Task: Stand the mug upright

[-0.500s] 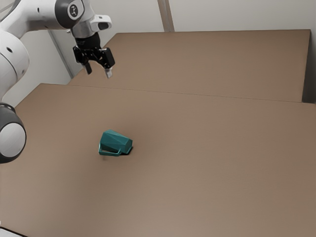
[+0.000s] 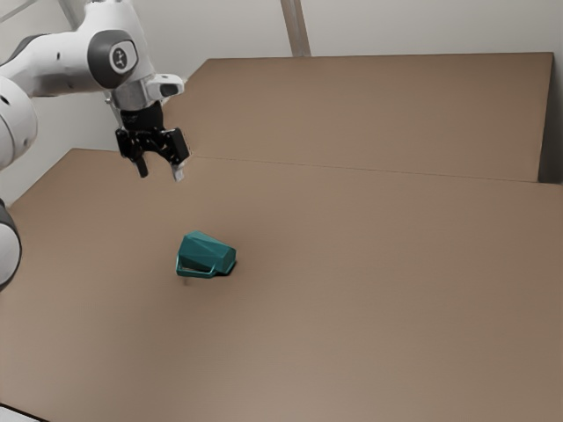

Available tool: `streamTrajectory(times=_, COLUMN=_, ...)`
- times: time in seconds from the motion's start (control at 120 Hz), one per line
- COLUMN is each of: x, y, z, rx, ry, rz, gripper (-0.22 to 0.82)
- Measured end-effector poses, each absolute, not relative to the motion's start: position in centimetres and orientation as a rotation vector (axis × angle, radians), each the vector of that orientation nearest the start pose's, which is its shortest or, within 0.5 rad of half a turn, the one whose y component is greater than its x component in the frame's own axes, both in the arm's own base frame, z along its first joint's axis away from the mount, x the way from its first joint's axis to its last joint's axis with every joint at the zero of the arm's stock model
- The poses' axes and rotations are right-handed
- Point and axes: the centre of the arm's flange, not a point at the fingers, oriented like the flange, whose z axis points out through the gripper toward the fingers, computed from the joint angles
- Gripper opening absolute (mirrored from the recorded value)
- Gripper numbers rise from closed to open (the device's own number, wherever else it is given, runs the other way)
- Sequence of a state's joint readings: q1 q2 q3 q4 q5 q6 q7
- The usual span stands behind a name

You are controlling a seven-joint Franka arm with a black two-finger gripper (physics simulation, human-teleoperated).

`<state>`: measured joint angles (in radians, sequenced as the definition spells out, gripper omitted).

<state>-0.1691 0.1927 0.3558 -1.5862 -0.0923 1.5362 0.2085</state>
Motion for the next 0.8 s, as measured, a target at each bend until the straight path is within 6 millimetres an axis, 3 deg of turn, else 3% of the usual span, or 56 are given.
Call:
streamTrajectory(times=0.117, x=56.3, y=13.3, z=47.0, rx=-3.287, ry=-0.149, rz=0.453, gripper=0.6)
streamTrajectory(times=0.3, x=54.3, y=17.1, z=42.2, rx=-3.44, ry=-0.293, rz=0.488, gripper=0.6)
streamTrajectory(times=0.592, x=55.2, y=18.1, z=36.8, rx=-3.638, ry=-0.309, rz=0.264, gripper=0.6)
streamTrajectory(times=0.8, x=55.1, y=19.2, z=34.3, rx=-3.708, ry=-0.292, rz=0.108, gripper=0.6)
